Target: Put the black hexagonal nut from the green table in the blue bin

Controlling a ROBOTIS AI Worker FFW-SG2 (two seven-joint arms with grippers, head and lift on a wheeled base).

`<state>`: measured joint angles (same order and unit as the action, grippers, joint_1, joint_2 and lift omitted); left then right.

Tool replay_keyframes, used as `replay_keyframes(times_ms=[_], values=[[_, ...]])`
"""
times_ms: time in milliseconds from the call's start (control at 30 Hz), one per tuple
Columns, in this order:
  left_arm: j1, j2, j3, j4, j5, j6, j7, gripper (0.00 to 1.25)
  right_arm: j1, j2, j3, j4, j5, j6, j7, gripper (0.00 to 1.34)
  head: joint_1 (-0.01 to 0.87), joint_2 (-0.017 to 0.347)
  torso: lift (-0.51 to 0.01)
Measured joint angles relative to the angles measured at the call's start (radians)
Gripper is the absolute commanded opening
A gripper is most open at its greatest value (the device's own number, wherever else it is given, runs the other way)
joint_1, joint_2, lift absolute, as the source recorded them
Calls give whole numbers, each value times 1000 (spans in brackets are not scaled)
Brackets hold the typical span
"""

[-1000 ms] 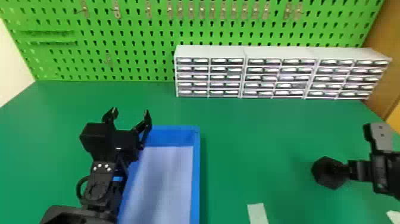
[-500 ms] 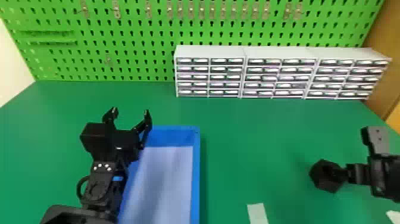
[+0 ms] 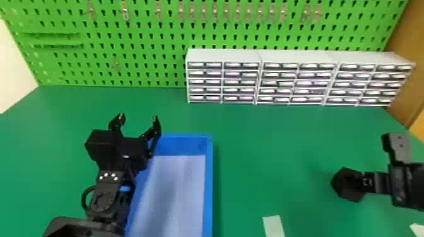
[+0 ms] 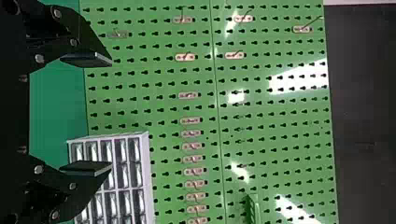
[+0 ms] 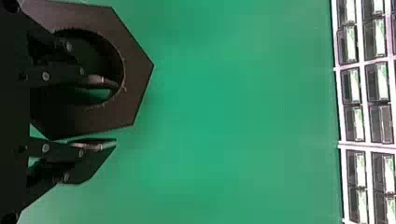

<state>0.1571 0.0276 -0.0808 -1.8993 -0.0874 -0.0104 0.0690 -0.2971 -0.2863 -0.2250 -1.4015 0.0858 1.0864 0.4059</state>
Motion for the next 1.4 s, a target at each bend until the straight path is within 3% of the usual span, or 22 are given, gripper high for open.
replay_keyframes(times_ms=[100,233,700,1400], values=[[0,0,0,0,0,0,0,782,0,-1,-4,3,-1,5,9,434,657,57,-95],[-1,0,1,0,0,-1,0,782,1,-1,-7,3,2,11,13,250,657,57,-95],[1,0,2,0,0,-2,0,782,8,12,-26,3,-11,13,14,250,657,57,-95],[1,0,1,3,-2,-1,0,784,45,37,-66,-82,-46,-12,14,250,657,57,-95]])
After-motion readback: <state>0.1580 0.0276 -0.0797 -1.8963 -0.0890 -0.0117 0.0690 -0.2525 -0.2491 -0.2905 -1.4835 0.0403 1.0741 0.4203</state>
